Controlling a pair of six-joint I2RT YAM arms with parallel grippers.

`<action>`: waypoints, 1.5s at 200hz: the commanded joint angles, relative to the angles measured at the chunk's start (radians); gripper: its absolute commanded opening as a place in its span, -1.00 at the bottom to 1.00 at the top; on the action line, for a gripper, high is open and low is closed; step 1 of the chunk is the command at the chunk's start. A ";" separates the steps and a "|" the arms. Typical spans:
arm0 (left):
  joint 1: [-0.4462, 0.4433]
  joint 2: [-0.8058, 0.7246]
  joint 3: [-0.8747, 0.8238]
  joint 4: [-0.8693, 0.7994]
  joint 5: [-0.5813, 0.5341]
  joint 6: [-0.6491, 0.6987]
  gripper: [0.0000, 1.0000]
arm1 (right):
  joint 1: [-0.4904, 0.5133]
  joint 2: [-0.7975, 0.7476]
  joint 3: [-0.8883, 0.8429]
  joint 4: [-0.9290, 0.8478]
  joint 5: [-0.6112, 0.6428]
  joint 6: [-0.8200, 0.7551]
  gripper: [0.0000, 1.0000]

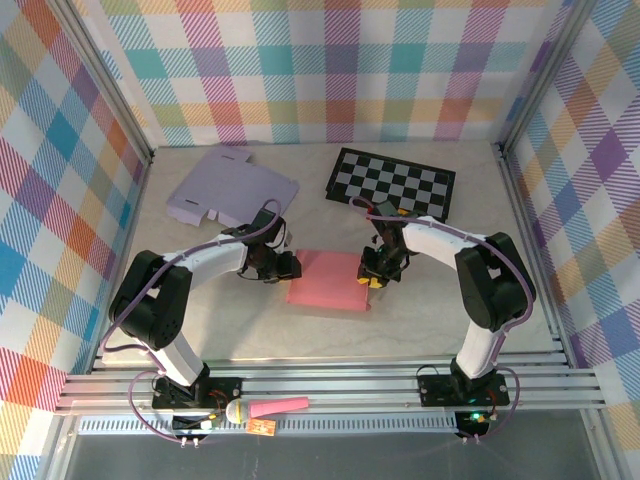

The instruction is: Fold the paper box

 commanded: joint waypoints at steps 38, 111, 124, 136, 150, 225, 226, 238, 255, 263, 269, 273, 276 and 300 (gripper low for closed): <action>-0.011 0.014 -0.018 0.043 0.051 -0.030 -0.51 | 0.001 0.048 -0.025 0.079 -0.053 0.003 -0.65; -0.016 0.017 -0.033 0.061 0.059 -0.041 -0.61 | 0.000 0.066 -0.038 0.086 -0.056 -0.006 -0.72; -0.017 0.015 -0.032 0.061 0.059 -0.041 -0.65 | -0.001 0.068 -0.040 0.090 -0.058 -0.011 -0.73; -0.018 0.016 -0.031 0.061 0.060 -0.041 -0.67 | -0.002 0.071 -0.041 0.093 -0.059 -0.014 -0.74; -0.018 0.018 -0.029 0.061 0.061 -0.041 -0.68 | -0.002 0.076 -0.043 0.101 -0.066 -0.019 -0.77; -0.018 0.023 -0.022 0.052 0.058 -0.038 -0.69 | -0.004 0.087 -0.033 0.109 -0.107 -0.059 -0.84; -0.018 0.023 -0.022 0.052 0.058 -0.037 -0.69 | -0.004 0.087 -0.034 0.109 -0.107 -0.059 -0.84; -0.018 0.020 -0.024 0.051 0.055 -0.038 -0.69 | -0.005 0.087 -0.028 0.103 -0.107 -0.068 -0.85; -0.018 0.016 -0.025 0.050 0.051 -0.036 -0.72 | -0.013 0.083 -0.025 0.098 -0.105 -0.079 -0.85; -0.018 0.016 -0.026 0.051 0.051 -0.035 -0.73 | -0.018 0.078 -0.025 0.098 -0.104 -0.085 -0.82; -0.018 0.016 -0.027 0.050 0.050 -0.035 -0.74 | -0.023 0.076 -0.027 0.098 -0.105 -0.090 -0.78; -0.018 0.017 -0.026 0.050 0.050 -0.035 -0.75 | -0.025 0.075 -0.027 0.097 -0.105 -0.093 -0.76; -0.018 0.015 -0.026 0.049 0.050 -0.033 -0.75 | -0.029 0.074 -0.027 0.097 -0.105 -0.096 -0.74; -0.018 0.016 -0.026 0.047 0.048 -0.032 -0.80 | -0.056 0.063 -0.034 0.102 -0.118 -0.119 -0.61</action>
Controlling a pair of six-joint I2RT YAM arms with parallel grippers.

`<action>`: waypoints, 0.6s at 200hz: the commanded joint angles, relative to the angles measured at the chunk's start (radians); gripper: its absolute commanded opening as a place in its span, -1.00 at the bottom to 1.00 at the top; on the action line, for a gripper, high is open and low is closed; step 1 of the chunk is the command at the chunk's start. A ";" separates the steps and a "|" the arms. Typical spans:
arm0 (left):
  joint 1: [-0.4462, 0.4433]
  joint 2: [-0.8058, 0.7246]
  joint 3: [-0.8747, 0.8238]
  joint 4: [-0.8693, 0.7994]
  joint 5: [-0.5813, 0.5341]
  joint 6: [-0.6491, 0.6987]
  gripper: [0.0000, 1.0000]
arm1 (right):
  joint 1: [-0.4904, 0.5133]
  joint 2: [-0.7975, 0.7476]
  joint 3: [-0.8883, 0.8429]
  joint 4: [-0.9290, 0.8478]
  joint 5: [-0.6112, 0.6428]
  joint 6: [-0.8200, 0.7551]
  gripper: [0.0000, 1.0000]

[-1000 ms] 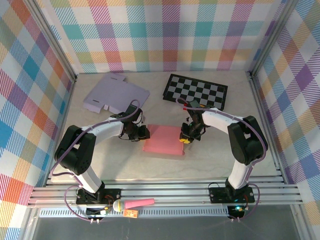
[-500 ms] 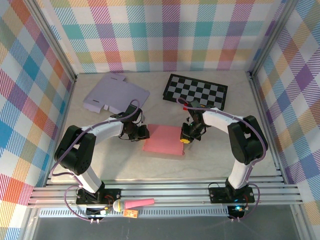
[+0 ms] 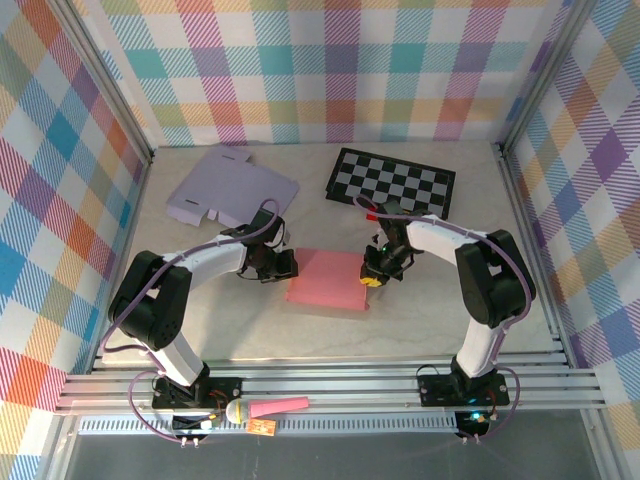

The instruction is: Fold the paper box

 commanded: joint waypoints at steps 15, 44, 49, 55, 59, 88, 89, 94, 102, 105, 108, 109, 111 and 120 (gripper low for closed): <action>-0.018 0.020 -0.014 0.020 0.054 -0.002 -0.82 | -0.030 0.027 -0.037 0.105 -0.037 -0.050 -0.41; -0.018 0.022 -0.011 0.017 0.053 0.002 -0.83 | -0.061 0.017 -0.047 0.112 -0.037 -0.072 -0.13; -0.018 0.021 -0.010 0.015 0.052 0.002 -0.83 | -0.066 0.017 -0.048 0.114 -0.038 -0.075 -0.09; -0.018 0.023 -0.010 0.015 0.052 0.002 -0.83 | -0.069 0.018 -0.051 0.120 -0.039 -0.080 -0.05; -0.018 0.022 -0.009 0.015 0.052 0.002 -0.84 | -0.072 0.020 -0.053 0.121 -0.040 -0.082 -0.02; -0.018 0.025 -0.009 0.019 0.059 0.000 -0.91 | -0.074 0.042 -0.059 0.166 -0.084 -0.104 0.11; -0.018 0.025 -0.010 0.019 0.059 0.000 -0.91 | -0.074 0.042 -0.058 0.168 -0.087 -0.105 0.11; -0.018 0.025 -0.011 0.021 0.061 -0.001 -0.91 | -0.075 0.045 -0.058 0.182 -0.103 -0.107 0.13; -0.018 0.026 -0.014 0.024 0.062 -0.003 -0.92 | -0.074 0.047 -0.059 0.204 -0.126 -0.110 0.16; -0.018 0.025 -0.015 0.023 0.062 -0.003 -0.92 | -0.075 0.048 -0.059 0.211 -0.133 -0.110 0.17; -0.018 0.025 -0.015 0.025 0.061 -0.005 -0.93 | -0.075 0.050 -0.059 0.216 -0.136 -0.111 0.18; -0.018 0.025 -0.015 0.025 0.061 -0.005 -0.93 | -0.074 0.050 -0.058 0.216 -0.138 -0.111 0.18; -0.018 0.024 -0.016 0.026 0.061 -0.005 -0.93 | -0.075 0.051 -0.057 0.218 -0.140 -0.112 0.19; -0.018 0.021 -0.021 0.032 0.062 -0.009 -0.94 | -0.075 0.059 -0.048 0.221 -0.147 -0.117 0.22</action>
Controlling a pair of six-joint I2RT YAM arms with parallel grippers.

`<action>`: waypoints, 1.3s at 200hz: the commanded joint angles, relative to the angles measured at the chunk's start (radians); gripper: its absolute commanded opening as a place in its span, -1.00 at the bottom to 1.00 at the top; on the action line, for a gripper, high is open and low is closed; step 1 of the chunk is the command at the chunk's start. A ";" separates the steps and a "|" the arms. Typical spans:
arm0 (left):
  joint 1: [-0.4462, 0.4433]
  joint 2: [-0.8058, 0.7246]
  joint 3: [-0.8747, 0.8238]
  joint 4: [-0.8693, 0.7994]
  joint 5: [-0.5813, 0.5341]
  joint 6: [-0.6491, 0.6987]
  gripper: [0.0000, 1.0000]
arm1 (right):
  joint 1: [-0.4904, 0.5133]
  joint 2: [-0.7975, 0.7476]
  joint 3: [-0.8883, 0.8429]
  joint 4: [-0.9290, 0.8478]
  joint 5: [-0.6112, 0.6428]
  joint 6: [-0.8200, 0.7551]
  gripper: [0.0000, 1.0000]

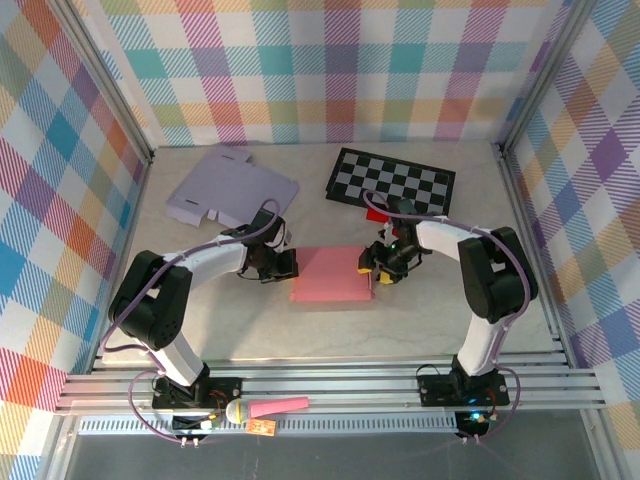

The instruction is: Fold the paper box

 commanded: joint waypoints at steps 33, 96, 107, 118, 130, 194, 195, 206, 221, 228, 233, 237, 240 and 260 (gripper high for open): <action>-0.012 0.007 -0.045 0.051 0.047 -0.023 -0.97 | 0.011 0.061 0.020 0.103 -0.146 -0.048 0.28; 0.066 -0.023 -0.152 0.214 0.168 -0.062 -1.00 | 0.011 0.020 -0.001 0.180 -0.293 -0.032 0.30; 0.077 -0.019 -0.161 0.224 0.184 -0.062 -1.00 | 0.011 0.011 -0.013 0.207 -0.326 -0.023 0.31; 0.086 -0.016 -0.166 0.232 0.191 -0.065 -1.00 | 0.011 0.007 -0.019 0.221 -0.344 -0.015 0.31; 0.097 -0.013 -0.170 0.237 0.199 -0.067 -1.00 | 0.011 0.002 -0.025 0.237 -0.363 -0.005 0.32; 0.147 0.010 -0.173 0.233 0.222 -0.056 -1.00 | 0.008 -0.030 -0.045 0.198 -0.332 -0.045 0.37; 0.147 0.010 -0.173 0.233 0.222 -0.057 -1.00 | 0.009 -0.028 -0.044 0.200 -0.334 -0.044 0.37; 0.147 0.015 -0.170 0.234 0.227 -0.056 -1.00 | 0.010 -0.015 -0.042 0.222 -0.360 -0.024 0.34; 0.147 0.018 -0.164 0.237 0.233 -0.058 -1.00 | 0.012 -0.011 -0.042 0.258 -0.381 0.007 0.29; 0.147 0.018 -0.162 0.238 0.233 -0.060 -1.00 | 0.014 -0.014 -0.044 0.276 -0.382 0.027 0.26; 0.147 0.015 -0.161 0.242 0.234 -0.061 -1.00 | 0.014 -0.018 -0.045 0.291 -0.385 0.043 0.24; 0.147 0.013 -0.159 0.243 0.234 -0.064 -1.00 | 0.014 -0.020 -0.047 0.303 -0.389 0.057 0.22; 0.147 0.011 -0.158 0.244 0.234 -0.064 -1.00 | 0.014 -0.022 -0.050 0.313 -0.392 0.065 0.21; 0.147 -0.004 -0.141 0.237 0.238 -0.062 -0.86 | 0.014 -0.030 -0.062 0.360 -0.390 0.145 0.00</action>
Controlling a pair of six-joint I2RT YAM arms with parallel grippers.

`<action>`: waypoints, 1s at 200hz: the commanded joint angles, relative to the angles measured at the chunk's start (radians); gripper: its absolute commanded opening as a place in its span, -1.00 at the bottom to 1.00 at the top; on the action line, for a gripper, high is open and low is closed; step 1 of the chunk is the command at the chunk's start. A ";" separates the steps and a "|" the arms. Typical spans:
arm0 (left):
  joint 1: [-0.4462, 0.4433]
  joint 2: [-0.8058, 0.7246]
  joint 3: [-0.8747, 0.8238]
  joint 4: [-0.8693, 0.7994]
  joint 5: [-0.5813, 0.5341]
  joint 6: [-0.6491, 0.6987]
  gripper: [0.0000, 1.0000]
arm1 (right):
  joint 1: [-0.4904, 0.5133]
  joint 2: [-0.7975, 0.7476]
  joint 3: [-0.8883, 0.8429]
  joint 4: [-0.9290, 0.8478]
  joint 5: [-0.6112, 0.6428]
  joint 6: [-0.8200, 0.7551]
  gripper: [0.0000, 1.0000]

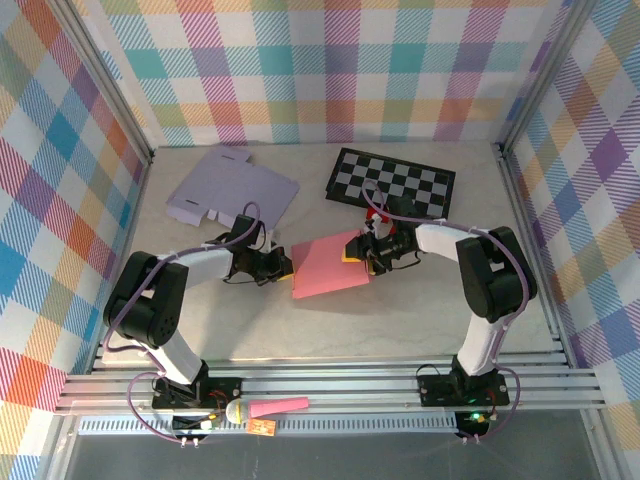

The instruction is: Fold the paper box

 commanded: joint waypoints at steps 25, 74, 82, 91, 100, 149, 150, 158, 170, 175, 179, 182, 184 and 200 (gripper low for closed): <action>0.008 -0.042 0.035 -0.050 -0.009 0.011 -0.57 | 0.010 -0.044 -0.024 0.093 -0.042 0.181 -0.23; -0.016 -0.278 0.092 -0.129 -0.160 0.138 -0.36 | -0.004 -0.071 -0.029 0.047 -0.053 0.401 -0.32; -0.037 -0.322 0.104 -0.132 -0.170 0.192 -0.35 | -0.012 -0.079 -0.036 0.048 -0.064 0.453 -0.33; -0.067 -0.363 0.121 -0.142 -0.175 0.273 -0.34 | -0.023 -0.090 -0.044 0.040 -0.075 0.505 -0.34; -0.104 -0.390 0.139 -0.149 -0.169 0.364 -0.33 | -0.036 -0.098 -0.044 0.004 -0.085 0.546 -0.40; -0.316 -0.371 0.276 -0.476 -0.264 0.817 -0.16 | -0.088 -0.108 -0.063 -0.146 -0.177 0.686 -0.51; -0.319 -0.369 0.277 -0.479 -0.267 0.825 -0.16 | -0.088 -0.107 -0.063 -0.148 -0.180 0.690 -0.51; -0.350 -0.368 0.282 -0.499 -0.279 0.896 -0.15 | -0.088 -0.106 -0.064 -0.165 -0.198 0.704 -0.53; -0.404 -0.378 0.261 -0.485 -0.332 0.996 -0.09 | -0.090 -0.106 -0.068 -0.183 -0.215 0.721 -0.53; -0.421 -0.379 0.254 -0.472 -0.365 1.019 -0.05 | -0.090 -0.109 -0.069 -0.190 -0.219 0.726 -0.52; -0.430 -0.375 0.249 -0.464 -0.392 1.031 -0.03 | -0.091 -0.108 -0.069 -0.201 -0.224 0.731 -0.51; -0.434 -0.371 0.249 -0.458 -0.406 1.036 -0.03 | -0.091 -0.106 -0.068 -0.210 -0.224 0.734 -0.51; -0.435 -0.368 0.250 -0.457 -0.411 1.040 -0.03 | -0.091 -0.104 -0.067 -0.218 -0.228 0.735 -0.51; -0.441 -0.330 0.266 -0.467 -0.457 1.065 -0.02 | -0.093 -0.079 -0.056 -0.265 -0.261 0.721 -0.52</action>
